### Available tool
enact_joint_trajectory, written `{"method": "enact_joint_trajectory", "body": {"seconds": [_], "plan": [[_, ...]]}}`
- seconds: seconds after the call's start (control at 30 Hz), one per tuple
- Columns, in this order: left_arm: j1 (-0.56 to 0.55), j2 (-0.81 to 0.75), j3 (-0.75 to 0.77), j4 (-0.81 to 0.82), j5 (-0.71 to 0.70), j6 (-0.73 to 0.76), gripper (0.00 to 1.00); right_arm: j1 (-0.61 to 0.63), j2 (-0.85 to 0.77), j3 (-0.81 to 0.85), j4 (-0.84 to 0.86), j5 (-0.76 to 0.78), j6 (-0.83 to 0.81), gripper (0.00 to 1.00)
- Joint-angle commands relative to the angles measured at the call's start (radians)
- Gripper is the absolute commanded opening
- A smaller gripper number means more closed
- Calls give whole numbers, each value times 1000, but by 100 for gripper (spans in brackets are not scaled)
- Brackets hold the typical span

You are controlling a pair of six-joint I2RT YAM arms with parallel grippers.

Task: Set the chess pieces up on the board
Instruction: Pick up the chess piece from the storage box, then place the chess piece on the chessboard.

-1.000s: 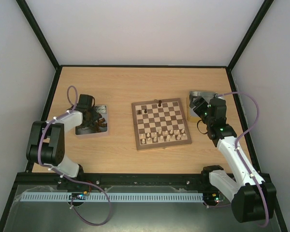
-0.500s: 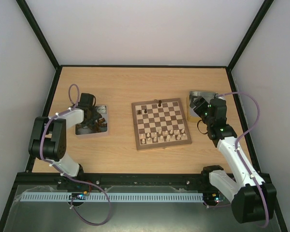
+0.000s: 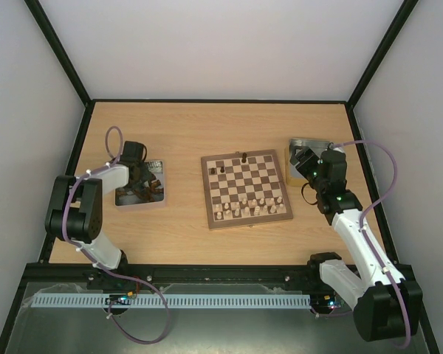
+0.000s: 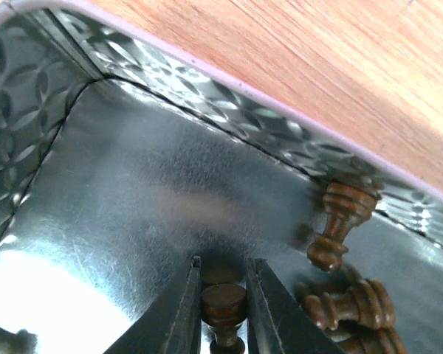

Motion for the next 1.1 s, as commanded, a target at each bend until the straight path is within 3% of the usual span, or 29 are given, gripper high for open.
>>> {"method": "enact_joint_trajectory", "body": {"seconds": [0.0, 0.33, 0.6, 0.8, 1.07], "plan": [[6, 30, 13, -9, -20, 3, 13, 5, -16, 7, -17, 22, -7, 85], [3, -200, -21, -16, 114, -42, 13, 17, 35, 21, 46, -168, -74, 84], [0, -434, -19, 13, 370, -191, 14, 173, 77, 23, 241, -196, -28, 81], [-58, -502, -35, 123, 466, -406, 12, 359, 167, 79, 326, -117, -33, 78], [-184, -400, -91, 415, 602, -733, 11, 569, 312, 165, 406, -30, -67, 72]]}}
